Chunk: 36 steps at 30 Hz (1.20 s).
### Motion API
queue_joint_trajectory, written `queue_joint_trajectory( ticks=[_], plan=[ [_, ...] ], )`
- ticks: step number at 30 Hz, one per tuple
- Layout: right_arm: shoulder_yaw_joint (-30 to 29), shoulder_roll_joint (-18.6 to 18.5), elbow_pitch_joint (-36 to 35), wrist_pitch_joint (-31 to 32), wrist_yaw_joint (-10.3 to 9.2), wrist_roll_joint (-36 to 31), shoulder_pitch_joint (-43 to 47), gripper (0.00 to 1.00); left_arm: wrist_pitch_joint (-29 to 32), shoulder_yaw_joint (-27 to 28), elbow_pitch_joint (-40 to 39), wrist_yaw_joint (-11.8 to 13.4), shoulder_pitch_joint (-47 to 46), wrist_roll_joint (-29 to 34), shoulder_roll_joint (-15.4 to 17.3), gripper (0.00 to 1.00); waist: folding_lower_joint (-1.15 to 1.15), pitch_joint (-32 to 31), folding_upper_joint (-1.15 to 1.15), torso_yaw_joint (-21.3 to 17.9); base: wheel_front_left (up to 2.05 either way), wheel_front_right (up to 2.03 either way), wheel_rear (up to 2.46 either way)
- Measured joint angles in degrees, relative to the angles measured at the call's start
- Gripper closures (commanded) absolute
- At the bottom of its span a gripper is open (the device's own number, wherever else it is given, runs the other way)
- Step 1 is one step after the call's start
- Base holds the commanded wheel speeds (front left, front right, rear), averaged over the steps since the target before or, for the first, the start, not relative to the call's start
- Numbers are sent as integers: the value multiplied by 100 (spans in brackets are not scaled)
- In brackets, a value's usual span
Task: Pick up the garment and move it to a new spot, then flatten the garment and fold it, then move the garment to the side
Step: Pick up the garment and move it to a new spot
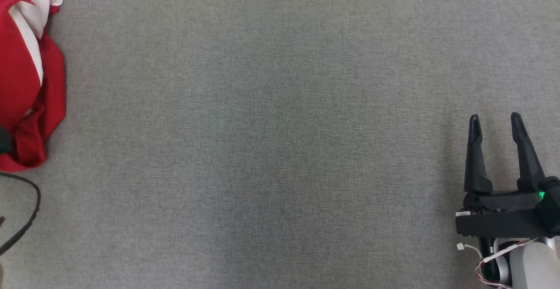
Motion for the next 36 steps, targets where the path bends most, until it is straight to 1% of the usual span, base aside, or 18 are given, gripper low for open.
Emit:
queue_joint_trajectory(
  ticks=[2,4,7,11,14,15,16,17,18,23,26,29,32,33,36],
  plan=[
    [12,2,19,0,0,0,7,0,207,-44,286,-1,-9,-8,33,0,0,-28,0,-18,0,0,0],
    [54,5,33,0,0,1,7,0,208,-71,436,-2,-8,-13,80,0,-1,-69,-1,-32,0,0,0],
    [123,30,42,1,0,29,10,0,474,-172,772,-5,27,18,216,0,-1,-126,-1,-75,0,0,0],
    [137,64,47,0,0,71,26,0,679,-186,1073,-8,28,-104,252,0,-1,-207,-1,-125,0,0,0],
    [152,69,82,0,0,93,70,0,942,-223,1346,-9,49,-202,259,0,-1,-269,-1,-150,0,0,0],
    [158,71,99,0,0,94,79,0,1024,-219,1428,-10,58,-255,258,14,-1,-291,-1,-160,0,0,0],
    [164,80,107,0,0,93,85,0,1069,-232,1477,-10,77,-275,258,38,-1,-313,-1,-169,0,0,0],
    [172,87,110,0,0,93,86,0,1087,-247,1510,-12,99,-286,256,73,-1,-337,-1,-179,0,0,0],
    [180,89,115,0,0,93,85,0,1084,-255,1532,-37,117,-305,253,100,-1,-359,-1,-188,0,0,0],
    [172,79,149,0,0,93,114,0,857,-308,1583,27,155,-296,243,100,-1,-474,-1,-211,0,0,0],
    [160,89,165,0,0,86,186,0,511,-300,1471,101,123,-290,241,100,-1,-567,-1,-195,0,0,0],
    [168,120,193,0,0,86,256,0,212,-277,1308,102,5,-315,244,100,-1,-688,-1,-158,0,0,0],
    [189,152,245,0,0,96,276,0,-45,-323,1057,97,-135,-308,259,100,-1,-825,-1,-108,0,0,0],
    [209,199,266,0,0,112,297,0,-160,-409,817,63,-279,-297,266,100,-1,-926,-2,-75,0,0,0],
    [240,266,313,0,0,134,331,0,-250,-564,382,43,-519,-275,265,100,-2,-1080,-1,-36,0,0,0]
  ],
)
